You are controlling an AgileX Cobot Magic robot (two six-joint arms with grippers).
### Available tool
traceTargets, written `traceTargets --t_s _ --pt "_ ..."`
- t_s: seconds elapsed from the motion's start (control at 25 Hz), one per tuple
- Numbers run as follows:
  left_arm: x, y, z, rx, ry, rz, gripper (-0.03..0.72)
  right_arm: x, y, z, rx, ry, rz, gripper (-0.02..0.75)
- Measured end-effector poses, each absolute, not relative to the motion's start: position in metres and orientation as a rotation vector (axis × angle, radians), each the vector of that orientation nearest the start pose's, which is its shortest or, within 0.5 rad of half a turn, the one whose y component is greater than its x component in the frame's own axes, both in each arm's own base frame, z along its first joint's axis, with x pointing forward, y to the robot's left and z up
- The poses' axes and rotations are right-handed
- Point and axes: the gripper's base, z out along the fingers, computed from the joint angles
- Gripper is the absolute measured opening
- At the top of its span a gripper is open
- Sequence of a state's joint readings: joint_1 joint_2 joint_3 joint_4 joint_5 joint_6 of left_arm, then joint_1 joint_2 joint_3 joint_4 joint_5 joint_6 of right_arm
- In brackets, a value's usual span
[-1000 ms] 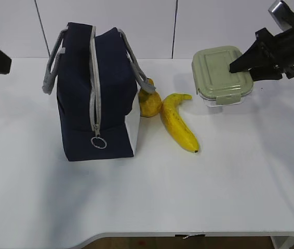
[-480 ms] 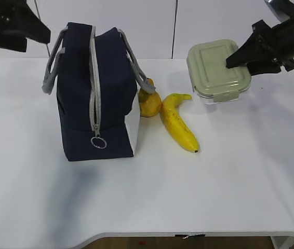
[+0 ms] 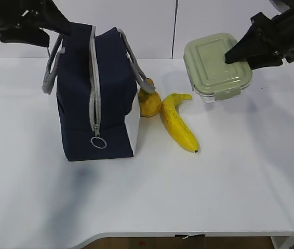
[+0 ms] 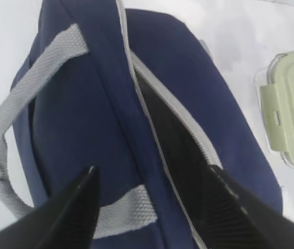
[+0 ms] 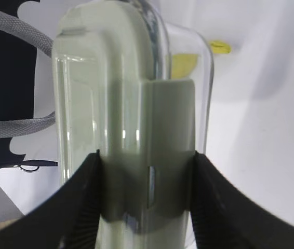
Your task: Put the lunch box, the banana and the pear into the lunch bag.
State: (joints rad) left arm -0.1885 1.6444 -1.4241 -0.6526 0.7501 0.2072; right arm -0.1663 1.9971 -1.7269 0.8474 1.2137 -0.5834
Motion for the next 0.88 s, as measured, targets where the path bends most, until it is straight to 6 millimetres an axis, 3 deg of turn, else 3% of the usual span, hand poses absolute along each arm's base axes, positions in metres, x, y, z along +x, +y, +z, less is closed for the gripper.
traceTargets --t_s 0.44,0.88 --pt "0.381 -0.113 0.297 0.05 2.423 -0.774 0.526 0.425 -0.005 0.287 -0.224 2.518 0.924 0.349" --pt "0.394 -0.115 0.277 0.021 2.449 -0.772 0.496 0.424 0.004 0.287 -0.246 2.523 0.933 0.349"
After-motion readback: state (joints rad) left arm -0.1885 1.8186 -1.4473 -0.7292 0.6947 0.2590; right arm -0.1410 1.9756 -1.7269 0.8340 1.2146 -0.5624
